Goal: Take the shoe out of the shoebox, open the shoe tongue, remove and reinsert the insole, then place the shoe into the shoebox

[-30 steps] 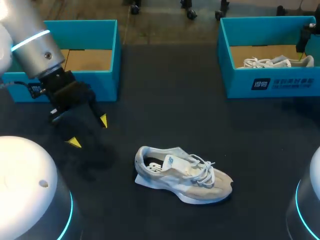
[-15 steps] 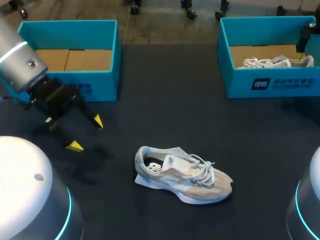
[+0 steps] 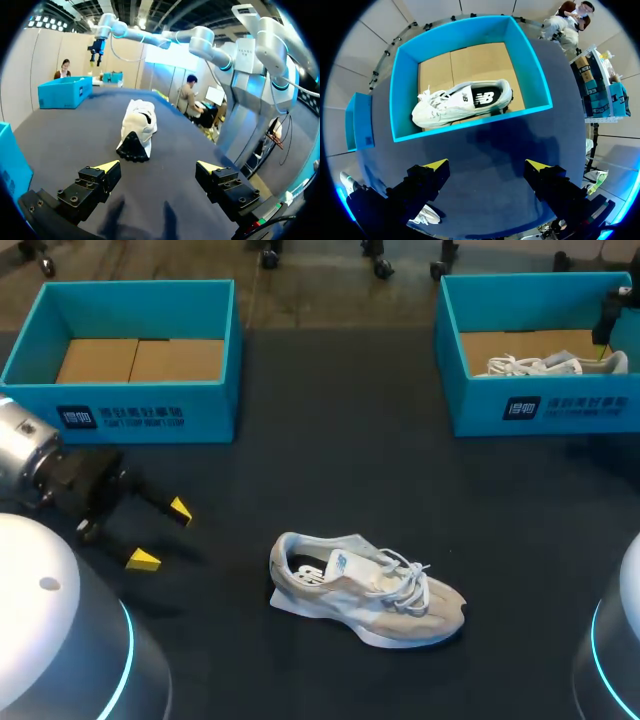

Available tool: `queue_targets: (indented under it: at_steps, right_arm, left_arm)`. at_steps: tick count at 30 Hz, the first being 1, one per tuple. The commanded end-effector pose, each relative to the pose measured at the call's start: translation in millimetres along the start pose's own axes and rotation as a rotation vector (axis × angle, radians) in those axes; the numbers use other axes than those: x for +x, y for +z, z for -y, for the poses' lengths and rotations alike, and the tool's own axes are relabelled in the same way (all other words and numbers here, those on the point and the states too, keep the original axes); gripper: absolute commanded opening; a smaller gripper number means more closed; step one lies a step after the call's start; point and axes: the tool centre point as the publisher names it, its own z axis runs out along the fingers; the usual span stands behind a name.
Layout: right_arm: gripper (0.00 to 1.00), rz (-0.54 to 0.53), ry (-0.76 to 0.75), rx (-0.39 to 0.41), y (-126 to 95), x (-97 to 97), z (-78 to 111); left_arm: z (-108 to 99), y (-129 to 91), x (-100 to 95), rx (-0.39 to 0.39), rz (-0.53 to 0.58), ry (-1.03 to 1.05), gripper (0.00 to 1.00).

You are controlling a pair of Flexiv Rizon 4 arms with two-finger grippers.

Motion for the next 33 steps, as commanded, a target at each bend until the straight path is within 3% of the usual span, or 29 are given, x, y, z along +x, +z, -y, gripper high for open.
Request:
queue_targets:
  at_steps: [1,7,11,14,33]
  right_arm:
    - [1.00,0.000,-0.001,0.000,0.2,-0.2,-0.2]
    - [1.00,0.000,-0.001,0.000,0.2,-0.2,-0.2]
    - [1.00,0.000,-0.001,0.000,0.2,-0.2,-0.2]
    - [1.00,0.000,-0.001,0.000,0.2,-0.2,-0.2]
    - [1.00,0.000,-0.001,0.000,0.2,-0.2,-0.2]
  left_arm:
    - [-3.2,-0.1,-0.5,0.022,-0.002,0.001,1.00]
    - [-7.3,2.9,-2.3,0.027,0.000,0.013,1.00]
    - [-20.7,9.5,-9.2,0.125,0.035,0.047,1.00]
    - [-27.5,15.3,-11.8,0.149,0.084,0.056,1.00]
    - [-41.8,31.0,-6.3,0.173,0.226,0.081,1.00]
